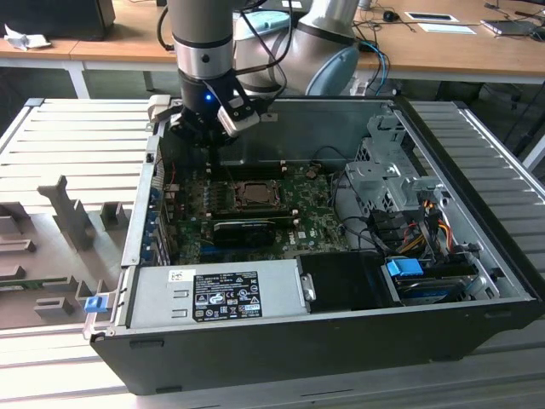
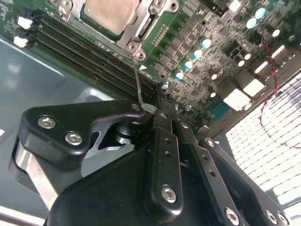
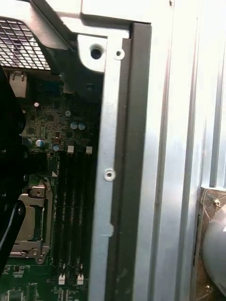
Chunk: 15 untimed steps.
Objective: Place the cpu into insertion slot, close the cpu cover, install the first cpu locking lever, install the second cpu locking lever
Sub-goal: 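Install the first cpu locking lever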
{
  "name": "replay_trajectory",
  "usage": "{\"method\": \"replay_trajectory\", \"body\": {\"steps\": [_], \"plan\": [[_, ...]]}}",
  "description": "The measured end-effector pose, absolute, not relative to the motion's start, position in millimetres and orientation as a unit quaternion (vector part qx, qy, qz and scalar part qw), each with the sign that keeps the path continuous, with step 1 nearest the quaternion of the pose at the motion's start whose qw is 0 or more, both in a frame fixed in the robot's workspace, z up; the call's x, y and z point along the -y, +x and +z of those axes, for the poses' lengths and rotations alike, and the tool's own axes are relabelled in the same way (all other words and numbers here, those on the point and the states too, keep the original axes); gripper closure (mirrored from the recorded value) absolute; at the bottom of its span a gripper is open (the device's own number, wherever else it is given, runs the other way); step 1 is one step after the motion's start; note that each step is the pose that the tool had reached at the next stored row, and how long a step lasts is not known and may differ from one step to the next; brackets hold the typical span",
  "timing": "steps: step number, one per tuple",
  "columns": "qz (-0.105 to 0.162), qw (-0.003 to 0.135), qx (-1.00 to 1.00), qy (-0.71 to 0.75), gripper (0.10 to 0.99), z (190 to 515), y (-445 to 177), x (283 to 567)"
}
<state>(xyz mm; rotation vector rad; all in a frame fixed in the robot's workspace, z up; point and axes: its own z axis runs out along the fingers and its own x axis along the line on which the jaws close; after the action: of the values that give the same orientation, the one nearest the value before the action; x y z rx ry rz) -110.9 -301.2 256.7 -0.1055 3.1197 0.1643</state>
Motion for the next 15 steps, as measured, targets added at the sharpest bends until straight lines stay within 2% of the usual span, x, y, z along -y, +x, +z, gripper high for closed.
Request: {"method": "replay_trajectory", "body": {"steps": [15], "plan": [[0.053, 0.008, -0.998, -0.034, 0.98, 255.1, -107.0, 298.4]]}}
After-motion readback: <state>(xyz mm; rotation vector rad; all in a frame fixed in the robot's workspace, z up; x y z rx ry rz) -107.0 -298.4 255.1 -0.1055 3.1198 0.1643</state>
